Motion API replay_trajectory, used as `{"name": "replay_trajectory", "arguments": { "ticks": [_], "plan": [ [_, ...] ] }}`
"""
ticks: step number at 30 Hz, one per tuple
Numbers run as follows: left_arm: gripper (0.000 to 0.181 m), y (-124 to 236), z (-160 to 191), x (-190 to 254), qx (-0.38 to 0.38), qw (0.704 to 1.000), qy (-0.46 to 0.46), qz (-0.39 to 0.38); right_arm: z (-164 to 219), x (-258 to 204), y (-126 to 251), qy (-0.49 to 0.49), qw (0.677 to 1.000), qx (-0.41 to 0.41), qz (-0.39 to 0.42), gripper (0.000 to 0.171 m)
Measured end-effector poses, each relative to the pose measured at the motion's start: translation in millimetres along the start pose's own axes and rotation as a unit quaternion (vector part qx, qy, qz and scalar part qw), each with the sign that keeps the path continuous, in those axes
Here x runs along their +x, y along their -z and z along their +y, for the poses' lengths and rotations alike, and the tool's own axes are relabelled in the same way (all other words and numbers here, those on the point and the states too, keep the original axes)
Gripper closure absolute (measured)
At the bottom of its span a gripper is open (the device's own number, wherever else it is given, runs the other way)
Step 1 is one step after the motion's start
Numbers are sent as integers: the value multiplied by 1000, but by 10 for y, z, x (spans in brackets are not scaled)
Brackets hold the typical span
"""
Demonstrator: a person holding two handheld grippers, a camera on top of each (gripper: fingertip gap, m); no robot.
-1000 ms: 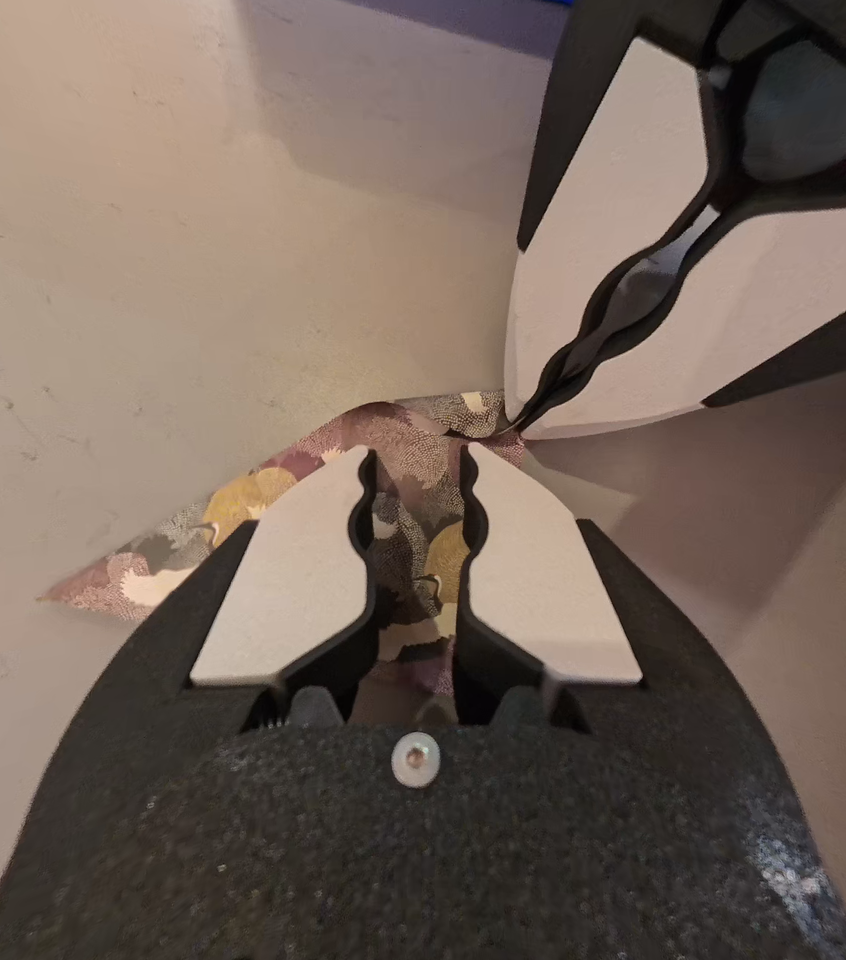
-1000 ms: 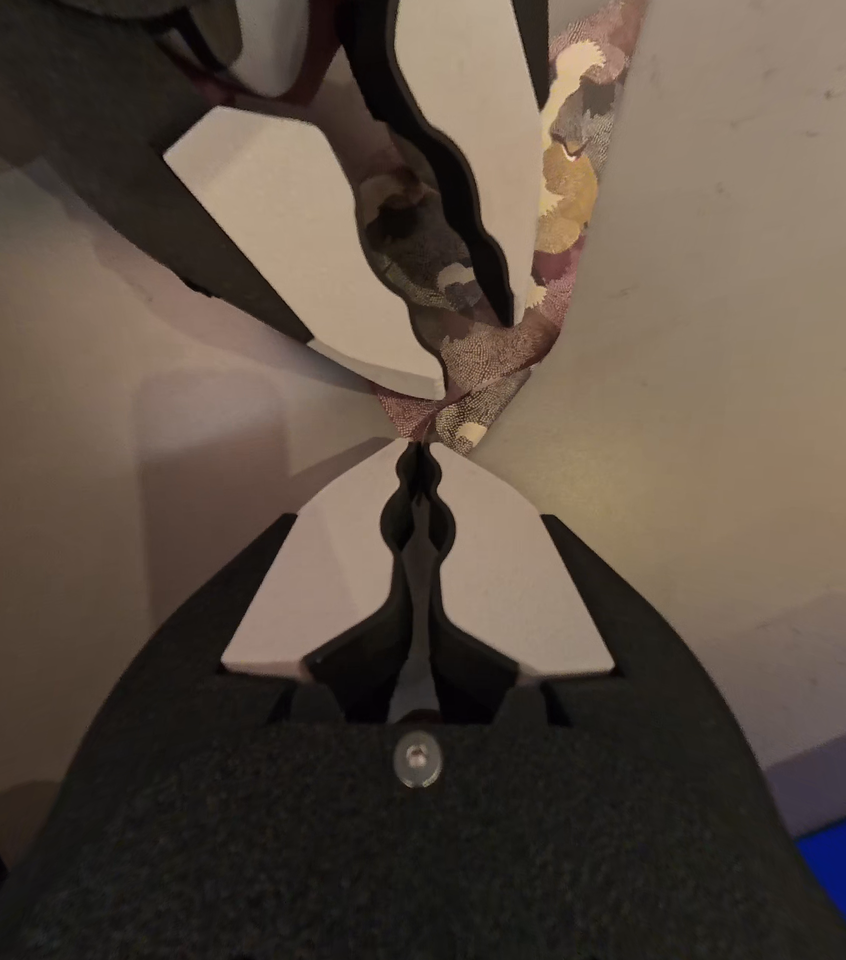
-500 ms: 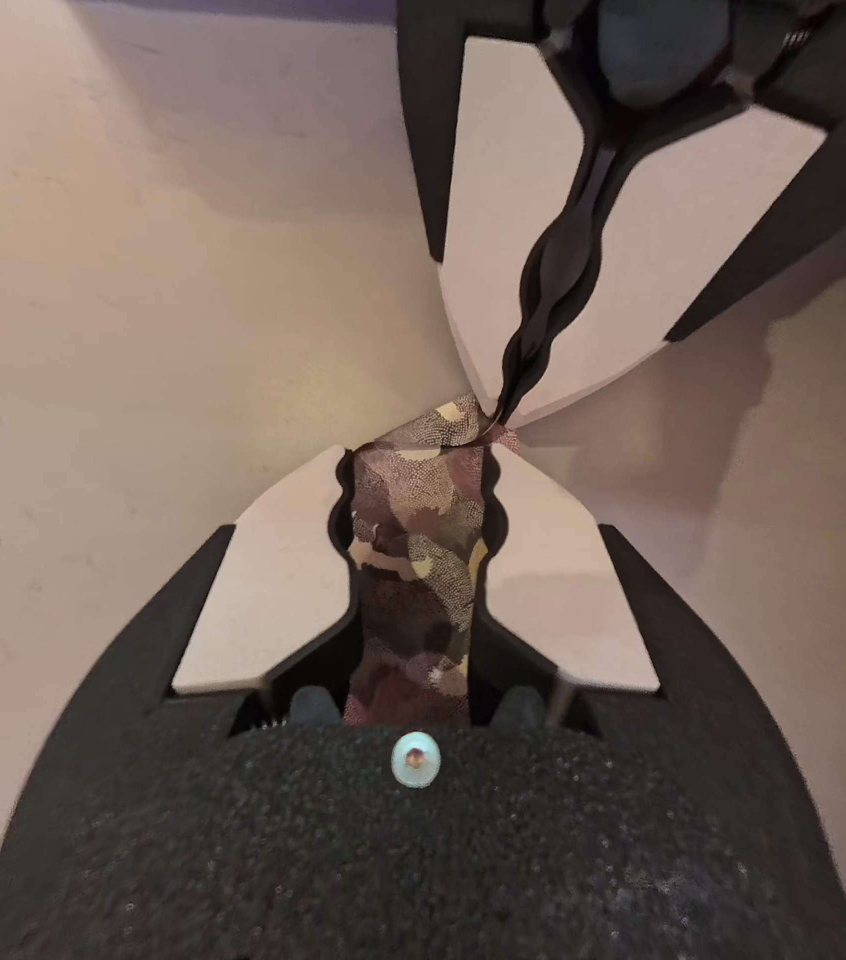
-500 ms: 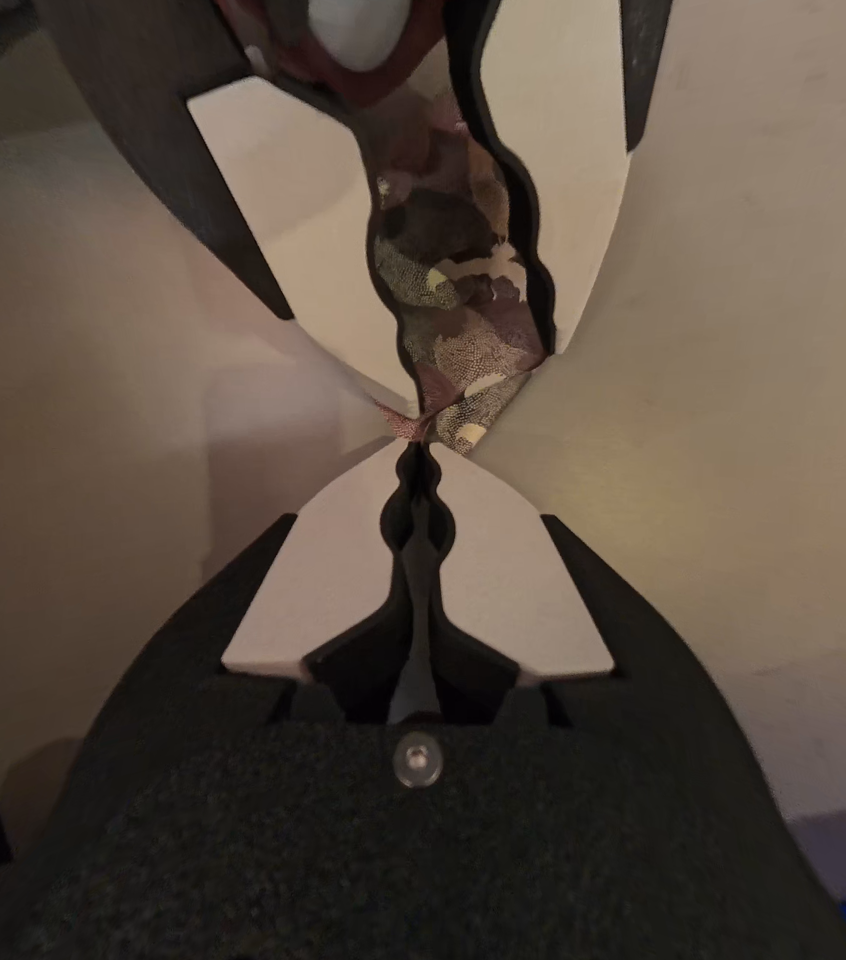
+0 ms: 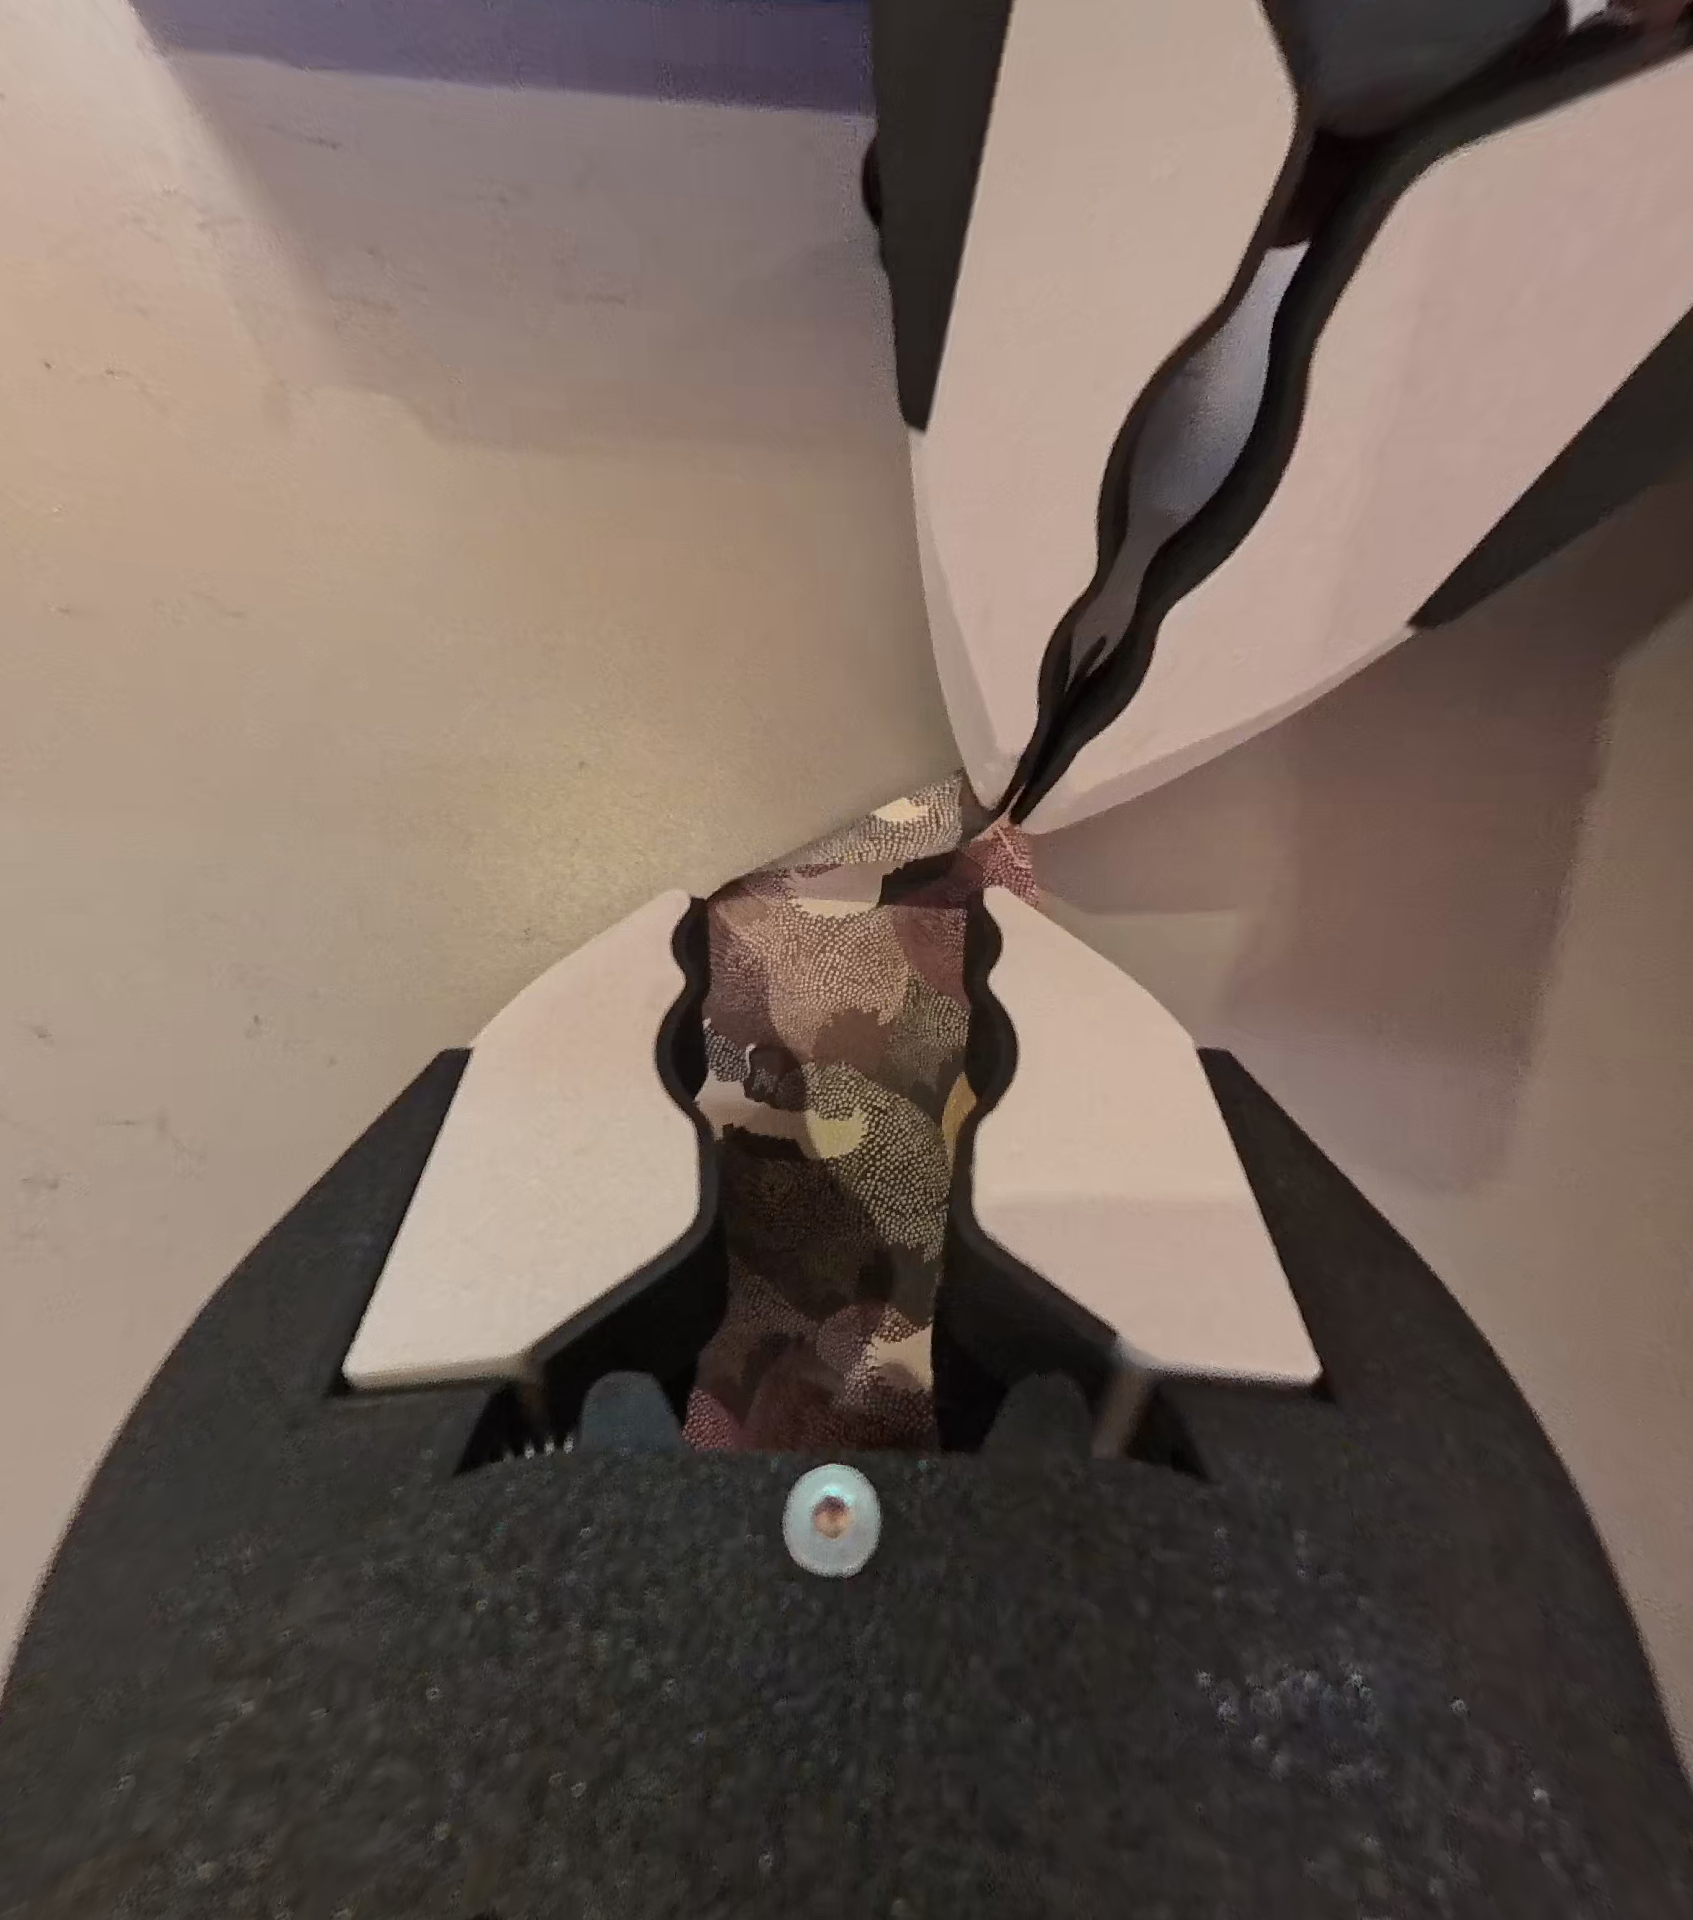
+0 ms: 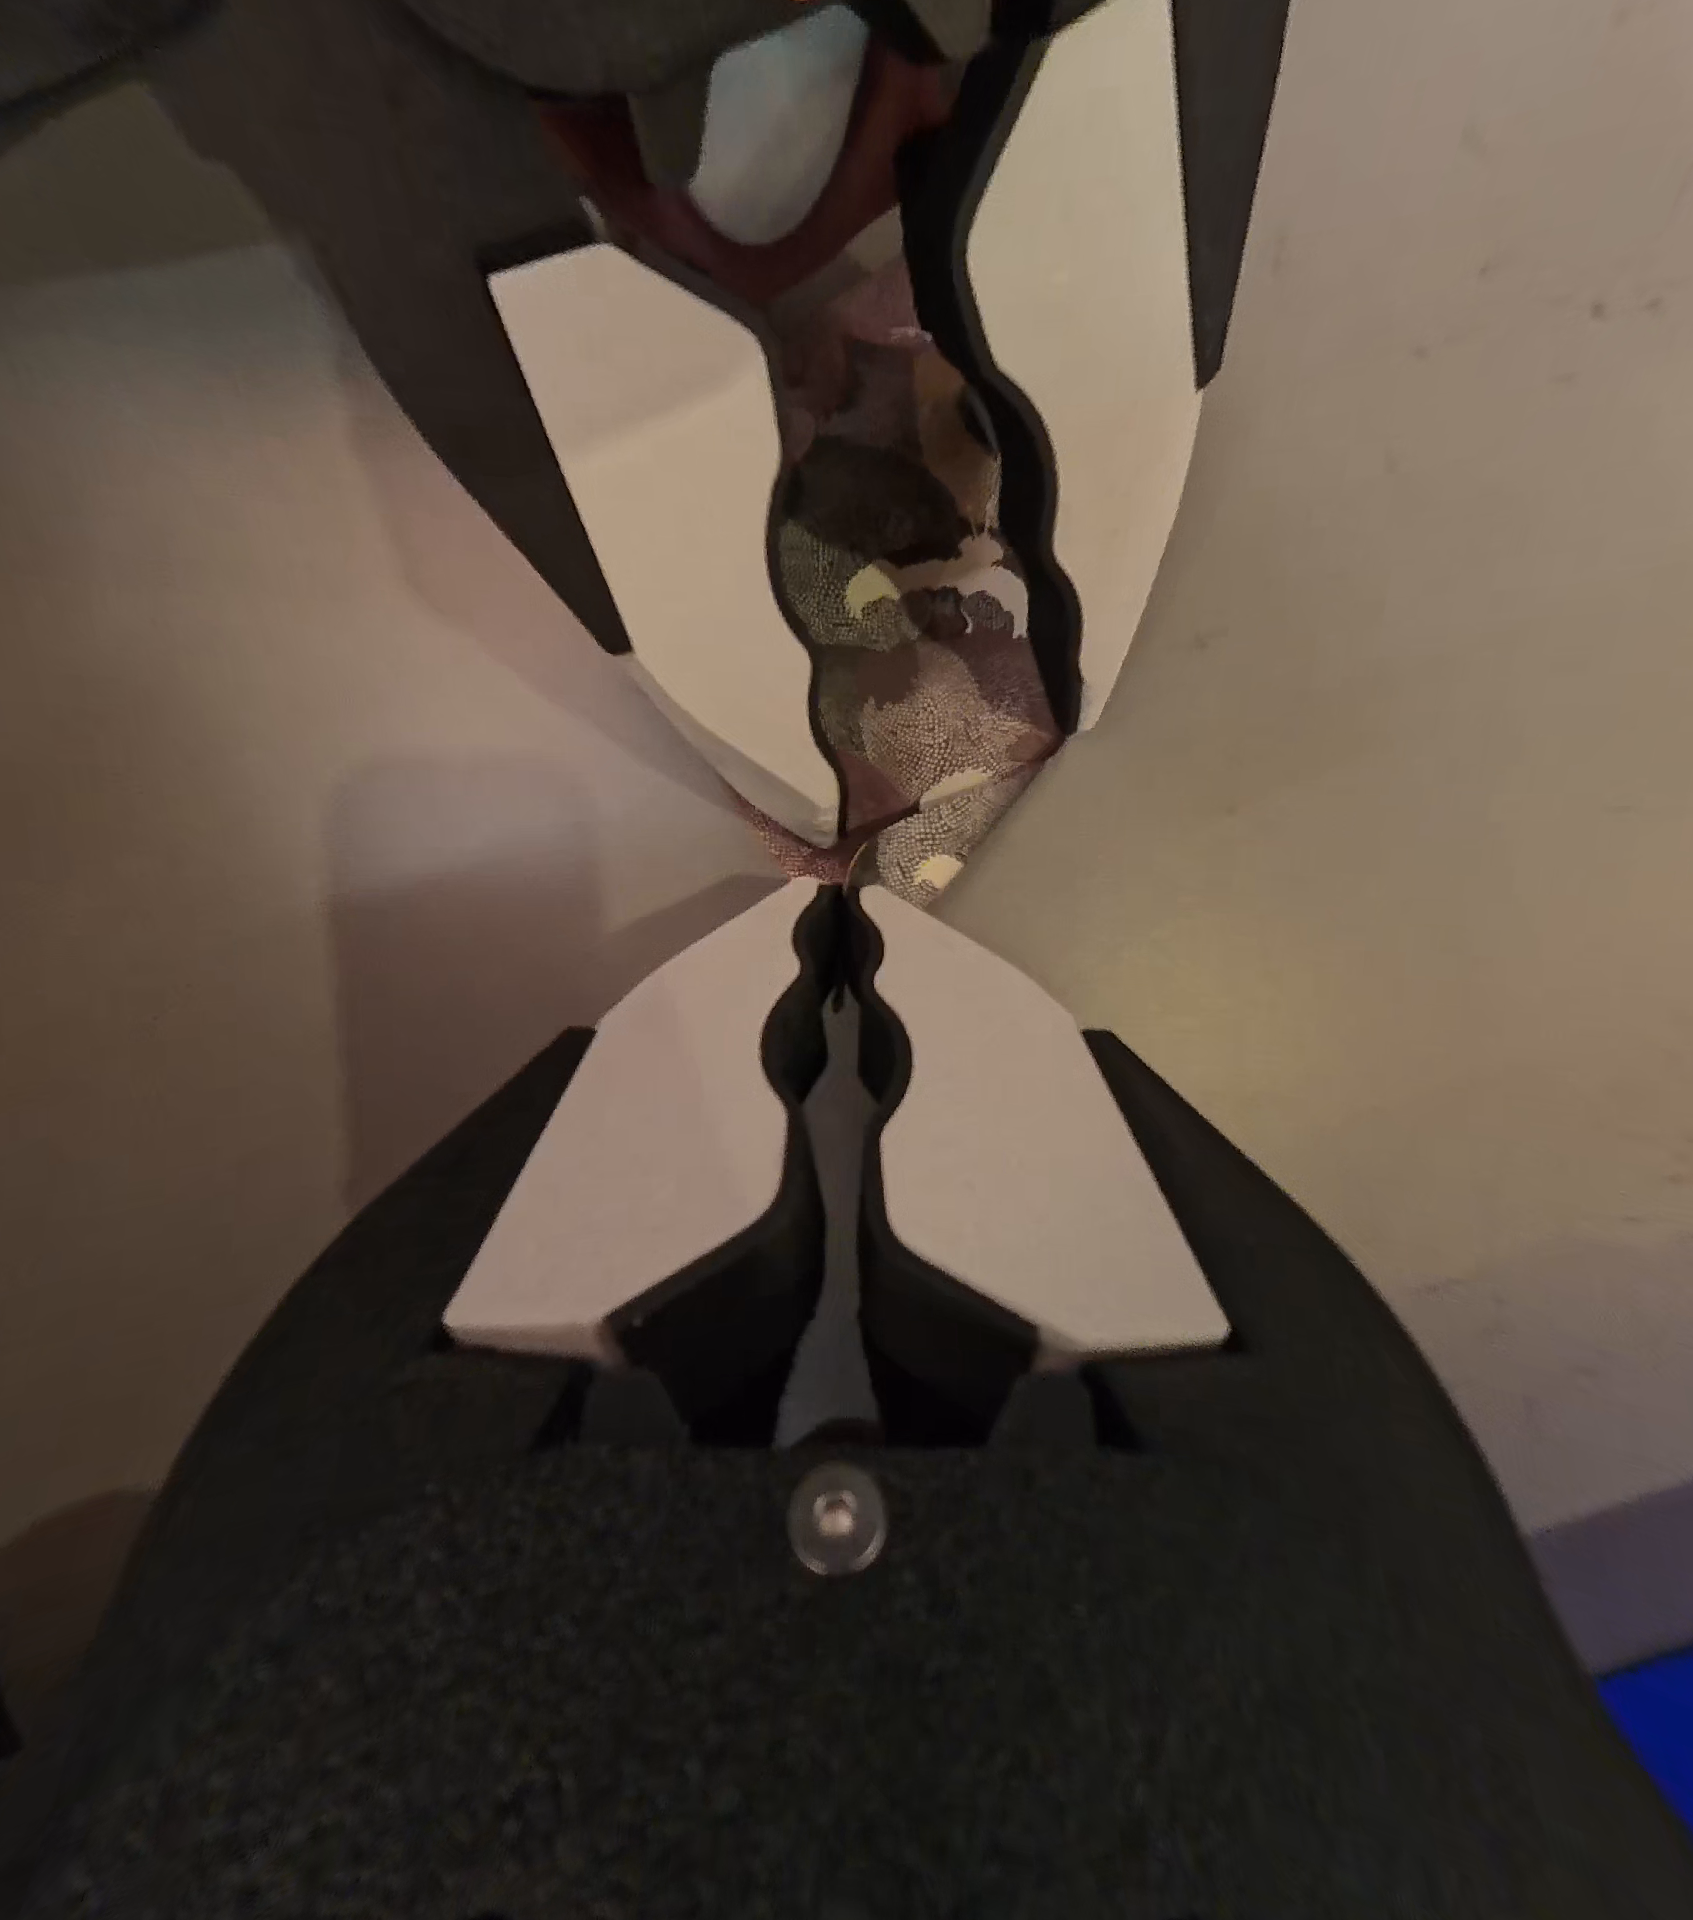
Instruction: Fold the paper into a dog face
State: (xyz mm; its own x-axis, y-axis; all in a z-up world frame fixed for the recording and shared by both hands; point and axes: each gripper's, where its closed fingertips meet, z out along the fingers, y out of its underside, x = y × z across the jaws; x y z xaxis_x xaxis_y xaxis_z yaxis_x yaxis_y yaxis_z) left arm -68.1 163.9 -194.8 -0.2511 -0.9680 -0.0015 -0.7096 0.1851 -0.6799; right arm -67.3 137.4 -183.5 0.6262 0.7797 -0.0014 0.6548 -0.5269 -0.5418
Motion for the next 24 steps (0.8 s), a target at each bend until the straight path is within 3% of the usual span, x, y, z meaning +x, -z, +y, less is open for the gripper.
{"name": "replay_trajectory", "arguments": {
  "ticks": [24],
  "plan": [
    [143, 13, 8, -13, 5, 1000, 5, -7, 44, -15, -49, 23, 1000, -17, 11, 171]
  ]
}}
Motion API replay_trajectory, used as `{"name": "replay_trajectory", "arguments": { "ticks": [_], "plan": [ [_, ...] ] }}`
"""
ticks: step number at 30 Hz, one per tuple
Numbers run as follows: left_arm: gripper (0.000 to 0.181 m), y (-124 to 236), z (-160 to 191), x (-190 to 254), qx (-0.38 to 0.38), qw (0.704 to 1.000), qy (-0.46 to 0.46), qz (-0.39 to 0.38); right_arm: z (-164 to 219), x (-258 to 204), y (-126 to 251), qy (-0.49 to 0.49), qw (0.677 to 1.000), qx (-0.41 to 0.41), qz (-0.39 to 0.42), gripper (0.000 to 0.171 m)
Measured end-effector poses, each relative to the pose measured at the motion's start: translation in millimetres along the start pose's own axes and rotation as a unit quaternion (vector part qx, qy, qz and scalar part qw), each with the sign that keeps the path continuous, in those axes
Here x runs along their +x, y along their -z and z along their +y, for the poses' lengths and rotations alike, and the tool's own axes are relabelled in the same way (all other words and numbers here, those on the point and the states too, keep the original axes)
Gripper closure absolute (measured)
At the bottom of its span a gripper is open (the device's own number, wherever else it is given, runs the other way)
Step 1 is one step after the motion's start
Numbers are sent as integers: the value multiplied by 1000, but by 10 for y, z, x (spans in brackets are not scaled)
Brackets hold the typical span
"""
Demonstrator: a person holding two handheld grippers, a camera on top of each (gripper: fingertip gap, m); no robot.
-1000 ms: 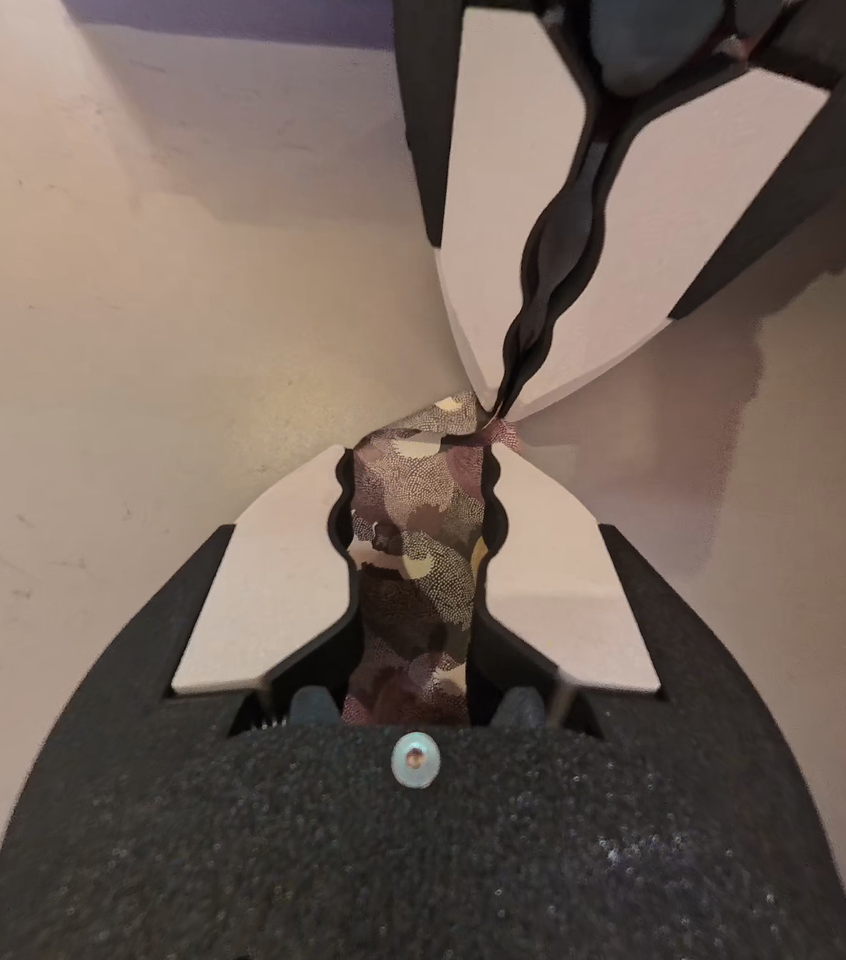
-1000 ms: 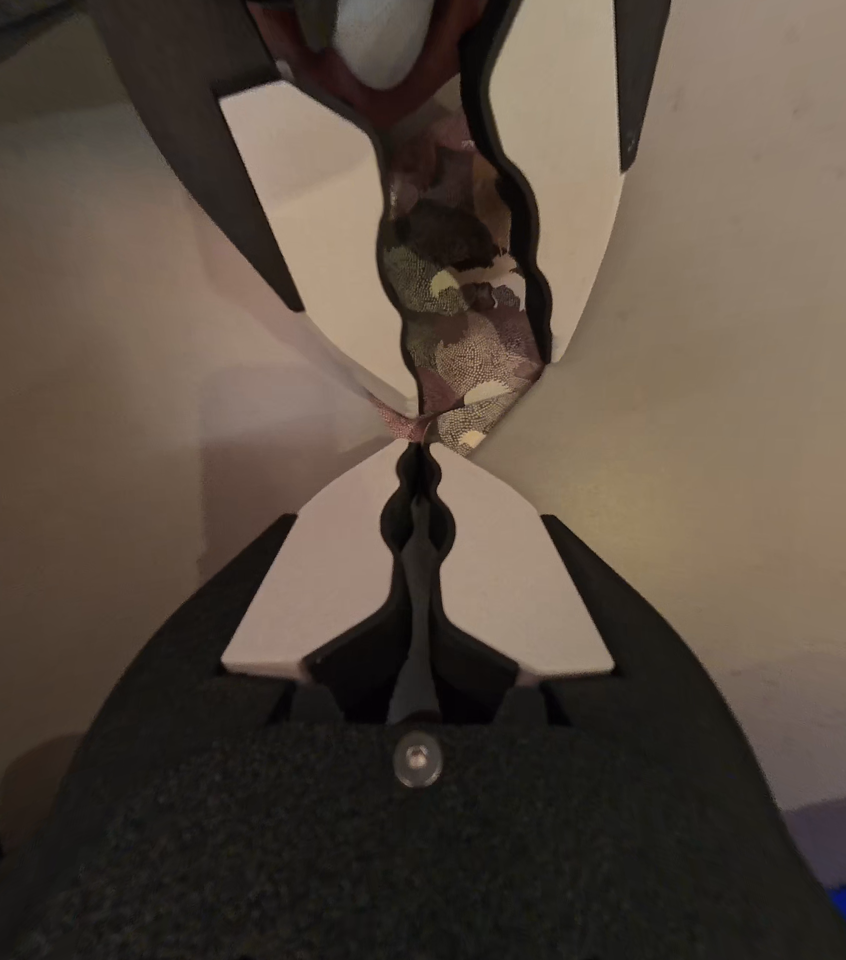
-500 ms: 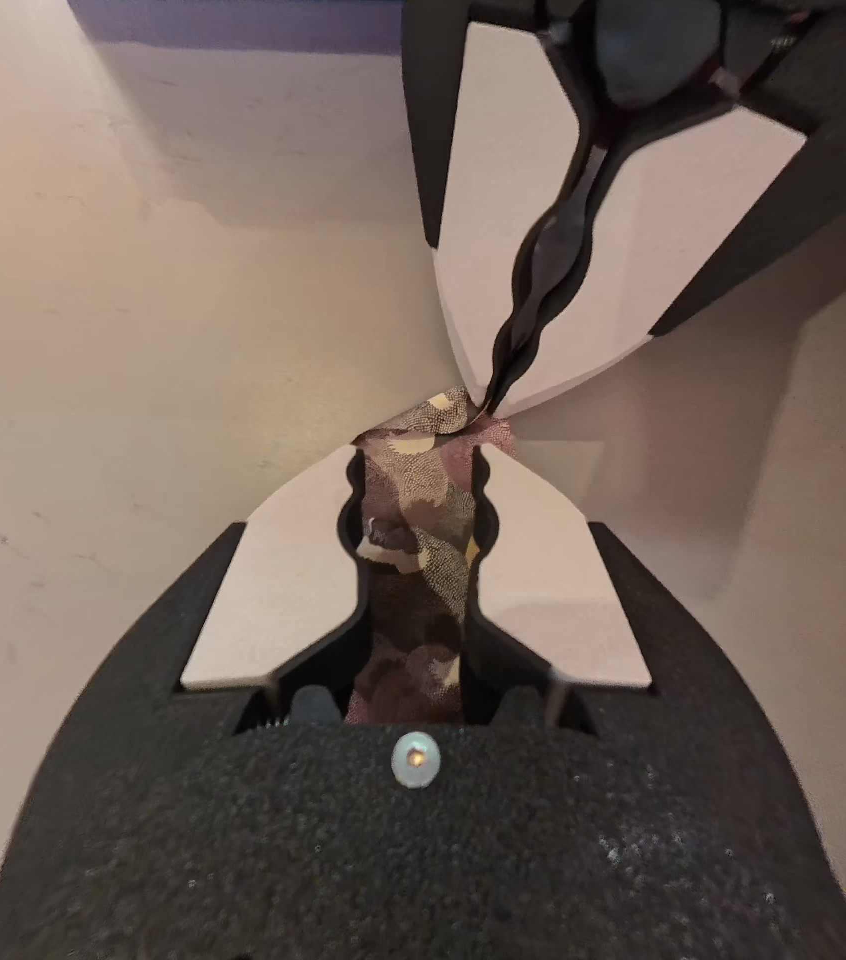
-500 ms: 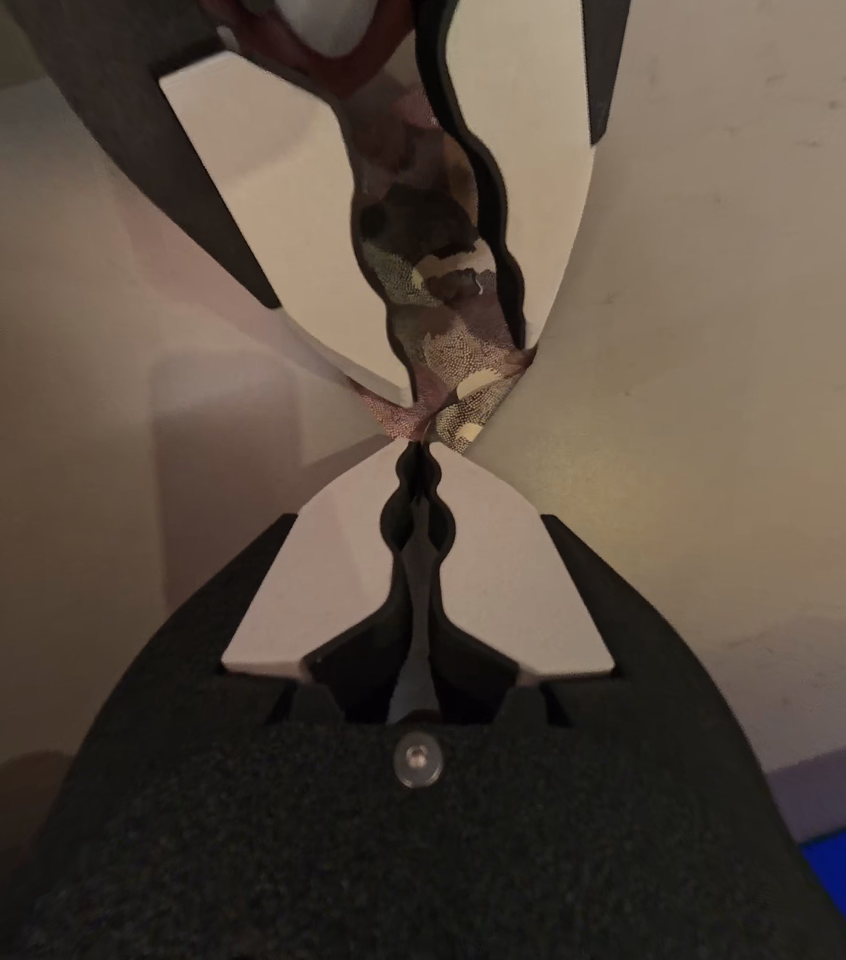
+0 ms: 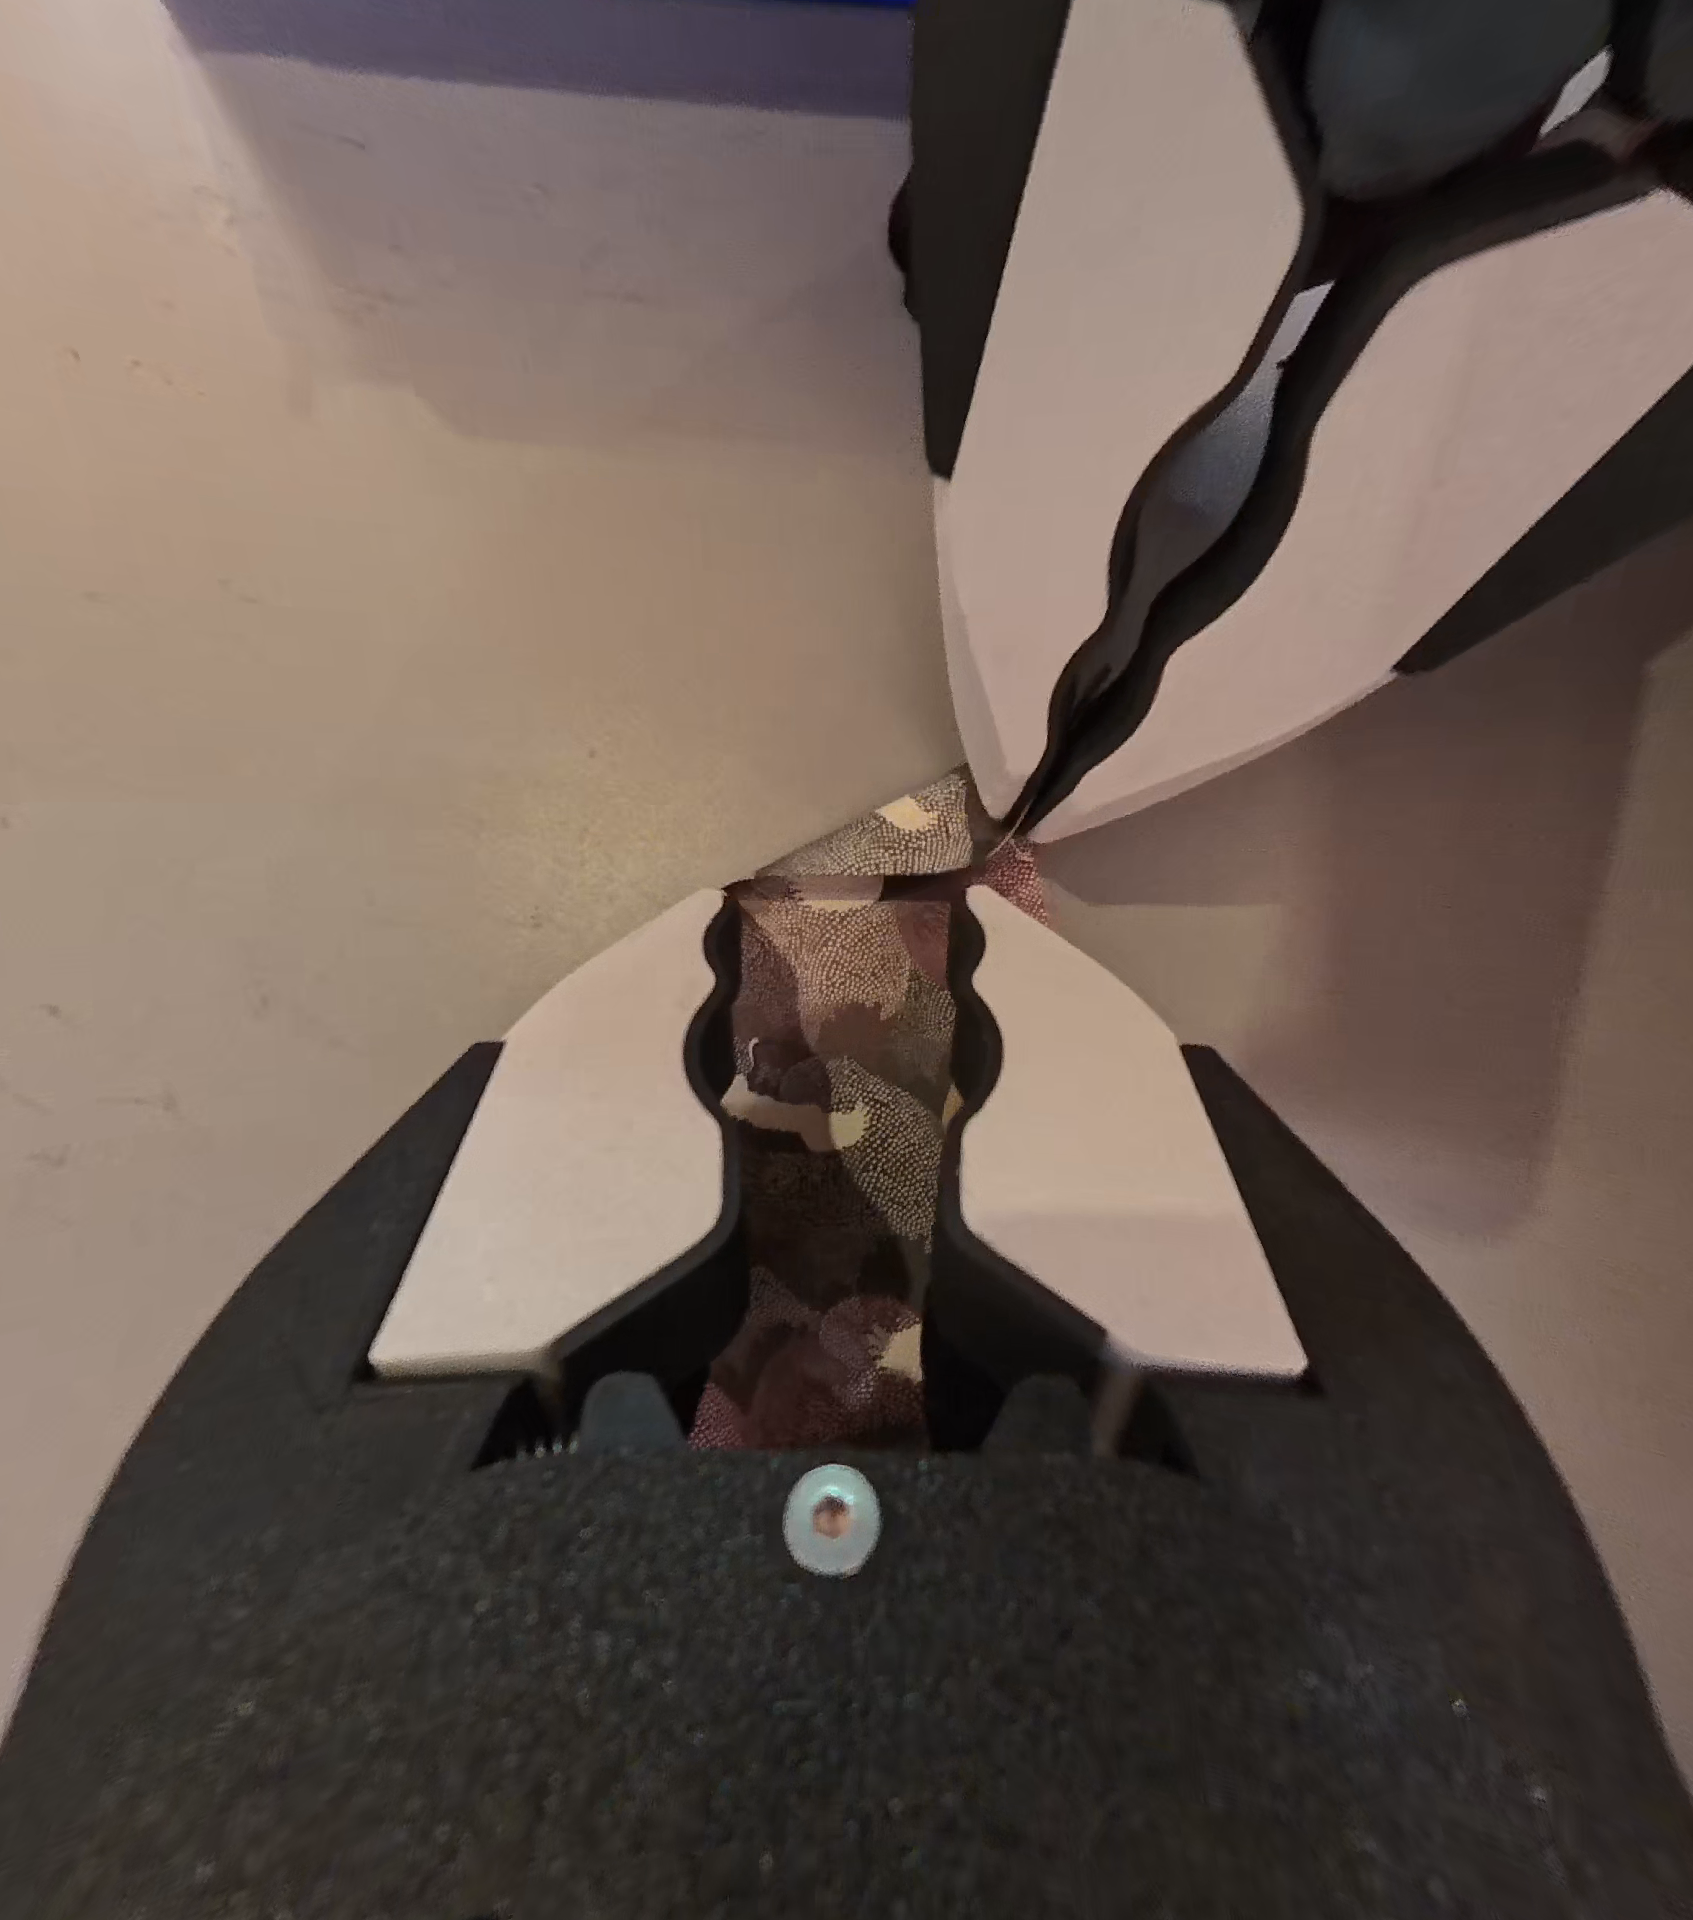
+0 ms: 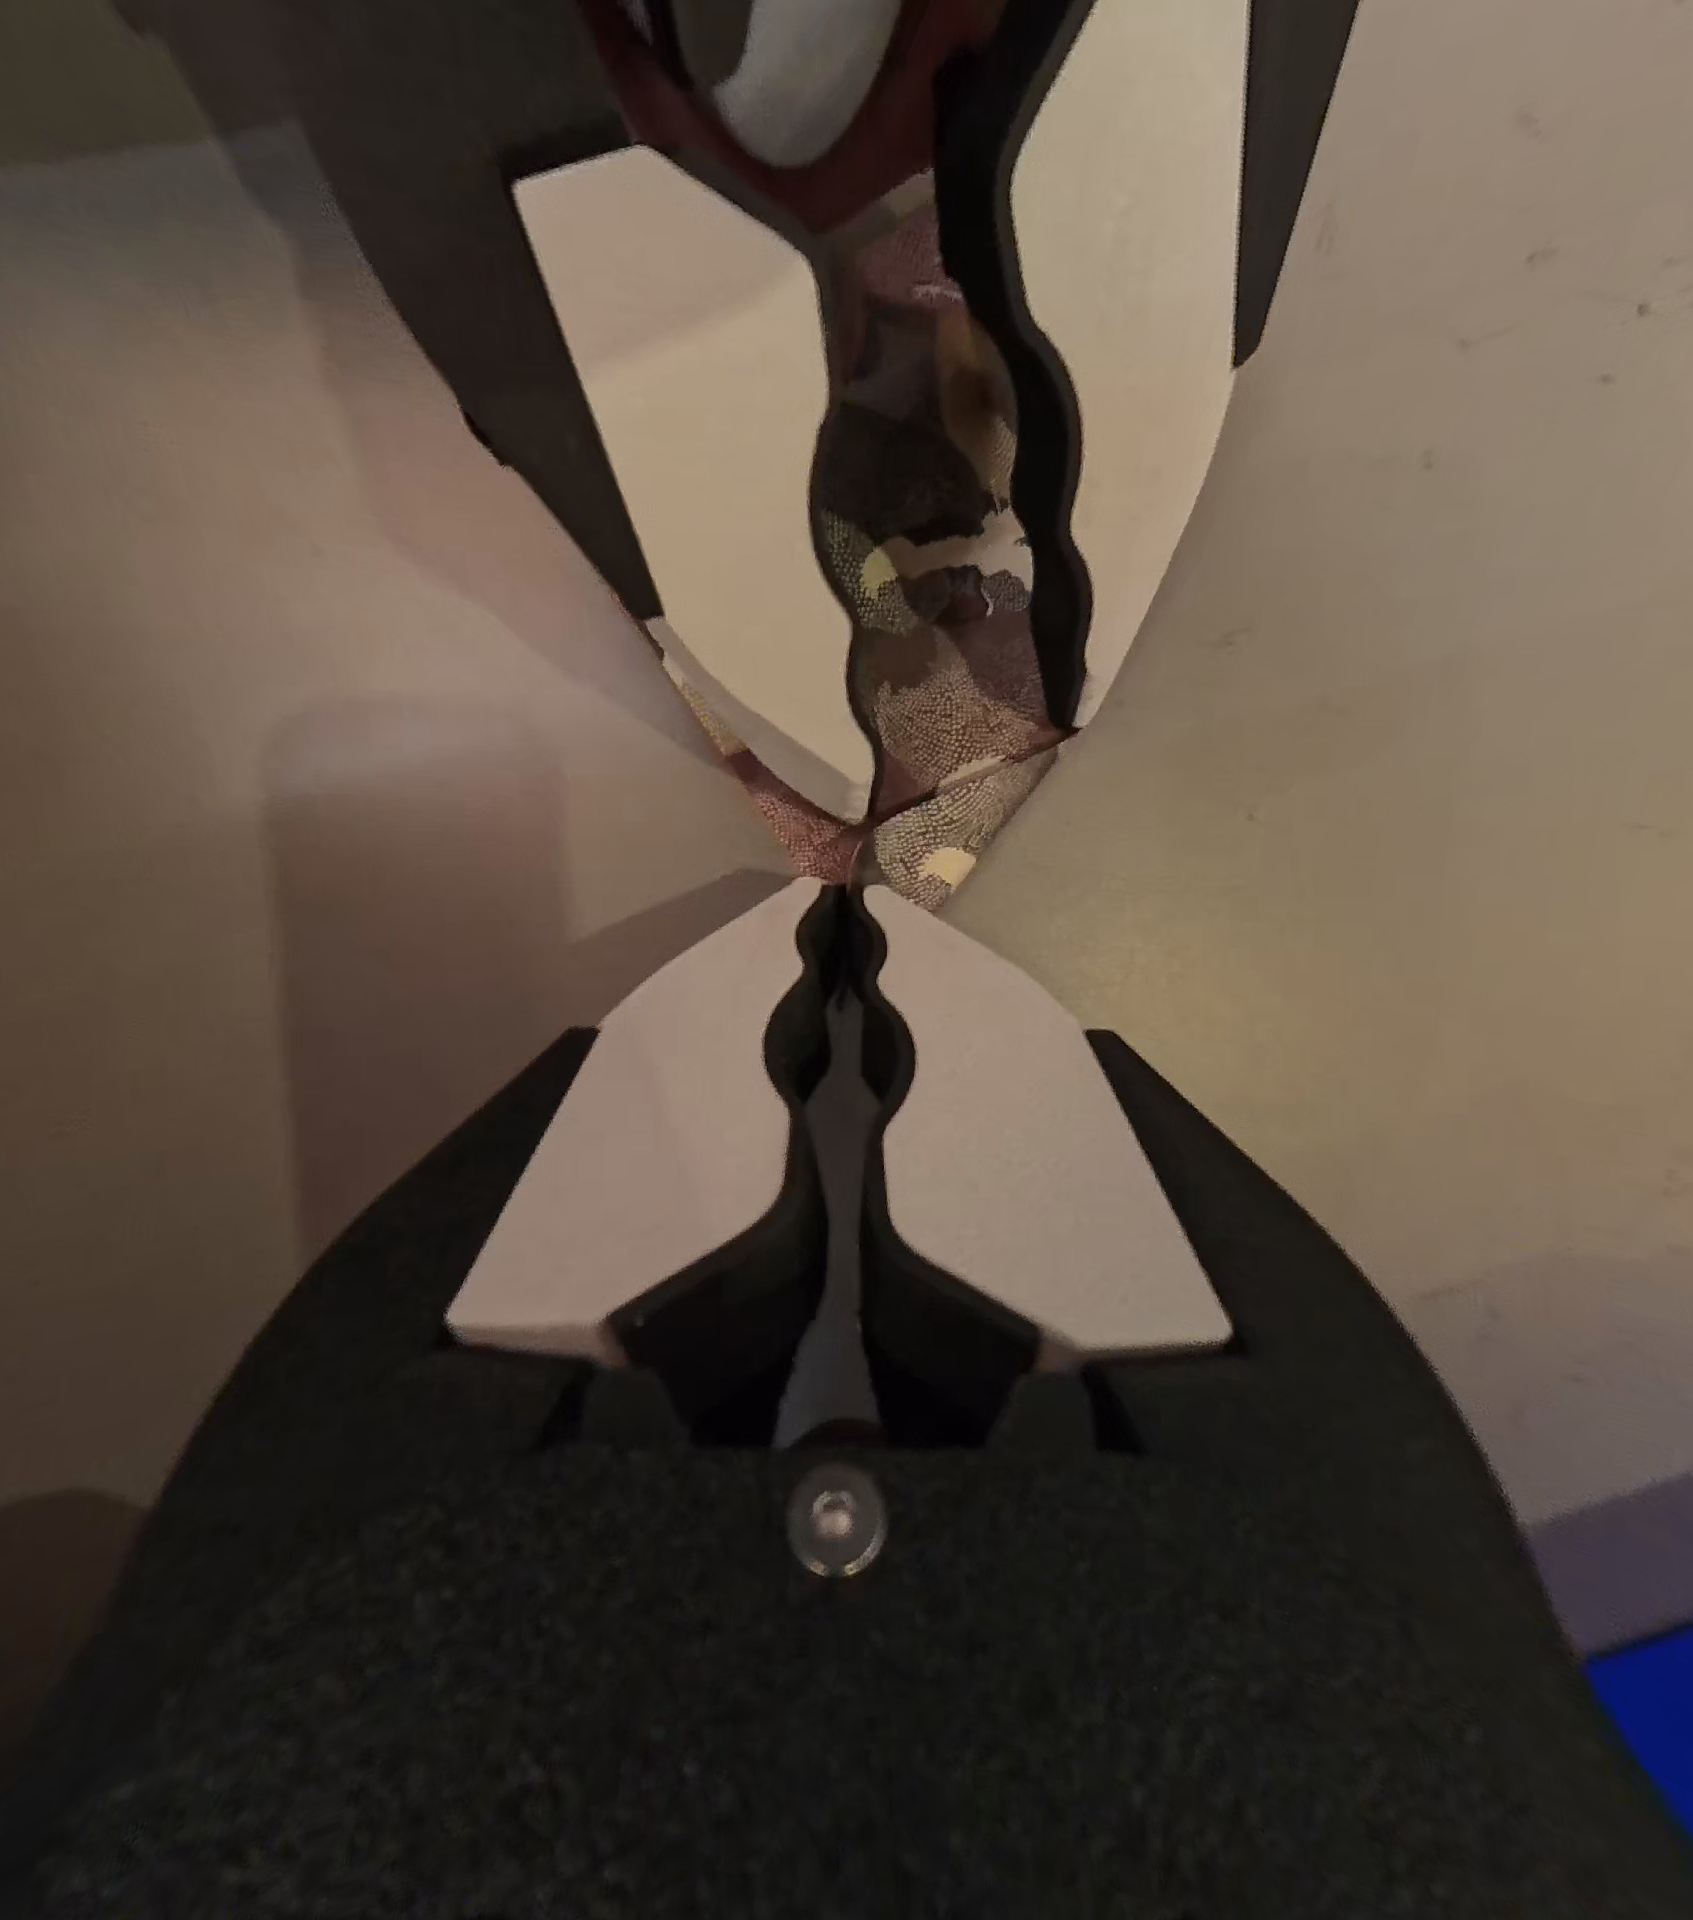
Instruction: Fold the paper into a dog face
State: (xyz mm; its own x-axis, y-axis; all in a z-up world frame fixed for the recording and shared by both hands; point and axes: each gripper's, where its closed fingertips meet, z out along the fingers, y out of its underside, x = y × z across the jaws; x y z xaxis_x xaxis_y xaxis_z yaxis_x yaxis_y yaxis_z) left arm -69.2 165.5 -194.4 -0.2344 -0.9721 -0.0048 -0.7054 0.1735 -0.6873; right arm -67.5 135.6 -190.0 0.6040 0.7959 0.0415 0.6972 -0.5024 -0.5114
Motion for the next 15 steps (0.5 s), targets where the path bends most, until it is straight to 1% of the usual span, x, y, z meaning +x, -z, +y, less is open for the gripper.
{"name": "replay_trajectory", "arguments": {
  "ticks": [7, 9, 13, 14, 15],
  "plan": [
    [143, 1, 0, -6, -1, 1000, 2, -5, 31, -25, -47, 7, 1000, -21, -5, 171],
    [138, 4, 3, -30, -3, 1000, 8, -13, 32, -85, -43, -12, 999, -27, -26, 171],
    [137, 3, 3, -33, 0, 1000, 10, -12, 28, -106, -41, -39, 998, -21, -40, 170],
    [137, 3, 3, -33, 0, 1000, 9, -12, 27, -109, -39, -45, 998, -20, -43, 169],
    [137, 3, 3, -32, -1, 1000, 9, -12, 22, -119, -37, -52, 997, -18, -47, 164]
  ]
}}
